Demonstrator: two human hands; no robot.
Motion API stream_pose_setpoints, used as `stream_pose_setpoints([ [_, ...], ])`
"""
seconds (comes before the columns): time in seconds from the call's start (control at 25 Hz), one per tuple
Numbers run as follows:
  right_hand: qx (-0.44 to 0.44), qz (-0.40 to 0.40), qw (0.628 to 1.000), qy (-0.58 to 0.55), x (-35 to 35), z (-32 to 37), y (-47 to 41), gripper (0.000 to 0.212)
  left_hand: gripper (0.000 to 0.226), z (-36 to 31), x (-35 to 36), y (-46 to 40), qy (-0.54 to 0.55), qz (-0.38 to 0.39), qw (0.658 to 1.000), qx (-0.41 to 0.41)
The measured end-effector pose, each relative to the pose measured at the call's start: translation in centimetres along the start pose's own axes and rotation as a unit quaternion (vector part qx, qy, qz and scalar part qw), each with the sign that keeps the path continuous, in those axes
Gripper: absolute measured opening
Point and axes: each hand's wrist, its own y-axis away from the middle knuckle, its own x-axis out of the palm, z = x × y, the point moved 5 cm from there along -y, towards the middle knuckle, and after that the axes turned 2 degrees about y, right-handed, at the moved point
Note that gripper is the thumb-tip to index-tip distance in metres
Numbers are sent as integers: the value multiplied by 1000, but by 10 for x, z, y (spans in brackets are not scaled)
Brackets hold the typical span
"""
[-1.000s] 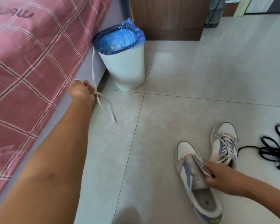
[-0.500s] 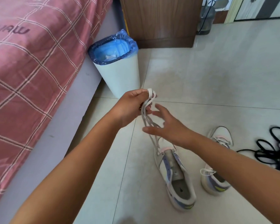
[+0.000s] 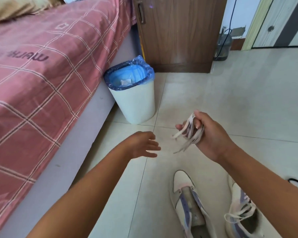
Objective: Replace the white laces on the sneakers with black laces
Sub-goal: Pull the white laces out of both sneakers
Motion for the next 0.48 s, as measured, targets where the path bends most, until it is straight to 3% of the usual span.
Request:
stream_pose_setpoints([
  [0.12,28,-27,999,-10,-7,-4,-16,41,54,-76,-42,-16,189,-97,974,78],
  [0.2,51,-48,997,20,-9,-13,-23,39,54,-107,-56,-26,185,-135,964,133],
  [0.36,66,-72,994,52,-28,-15,-49,30,47,-126,-75,-70,177,-179,957,141],
  [0.48,60,-73,985,147,-38,-7,-70,35,44,-132,-77,-93,246,-198,946,70],
])
